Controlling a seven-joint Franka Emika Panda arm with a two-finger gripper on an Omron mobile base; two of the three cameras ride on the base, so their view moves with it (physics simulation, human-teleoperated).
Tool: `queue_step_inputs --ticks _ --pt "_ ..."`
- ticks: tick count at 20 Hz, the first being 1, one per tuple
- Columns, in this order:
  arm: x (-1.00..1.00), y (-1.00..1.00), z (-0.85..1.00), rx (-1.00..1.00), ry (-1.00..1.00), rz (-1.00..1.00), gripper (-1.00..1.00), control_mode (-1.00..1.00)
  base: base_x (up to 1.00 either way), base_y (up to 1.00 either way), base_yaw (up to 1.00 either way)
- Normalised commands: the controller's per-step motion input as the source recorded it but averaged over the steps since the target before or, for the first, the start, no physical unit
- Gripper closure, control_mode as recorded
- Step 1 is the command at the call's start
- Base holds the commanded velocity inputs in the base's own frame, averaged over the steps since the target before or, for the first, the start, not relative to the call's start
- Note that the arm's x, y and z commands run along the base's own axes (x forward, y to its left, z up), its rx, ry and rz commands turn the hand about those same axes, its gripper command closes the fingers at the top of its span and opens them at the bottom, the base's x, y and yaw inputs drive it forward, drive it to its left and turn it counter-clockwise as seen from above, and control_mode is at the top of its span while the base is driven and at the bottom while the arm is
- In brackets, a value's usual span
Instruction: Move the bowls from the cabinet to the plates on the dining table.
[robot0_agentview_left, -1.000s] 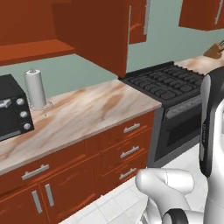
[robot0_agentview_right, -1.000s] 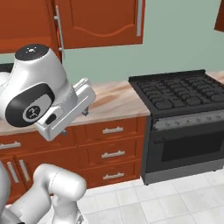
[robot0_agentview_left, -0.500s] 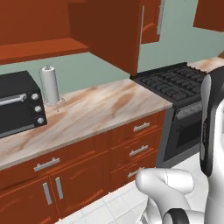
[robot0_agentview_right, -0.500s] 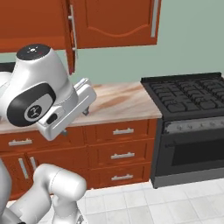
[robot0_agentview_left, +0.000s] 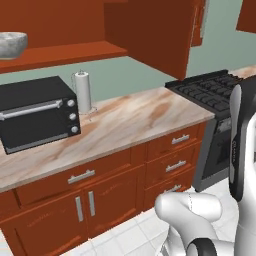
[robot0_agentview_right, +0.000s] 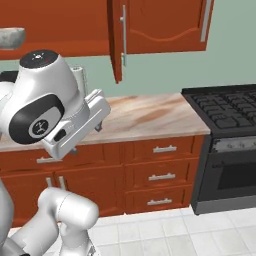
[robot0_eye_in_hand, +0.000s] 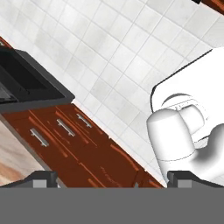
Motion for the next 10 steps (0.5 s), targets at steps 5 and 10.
queue_step_inputs --ticks 5,10 --pt "0.0 0.0 0.0 0.0 0.0 0.0 -1.0 1.0 -0.16 0.6 0.05" --pt "0.0 0.0 0.0 0.0 0.0 0.0 -1.0 1.0 -0.08 0.33 0.16"
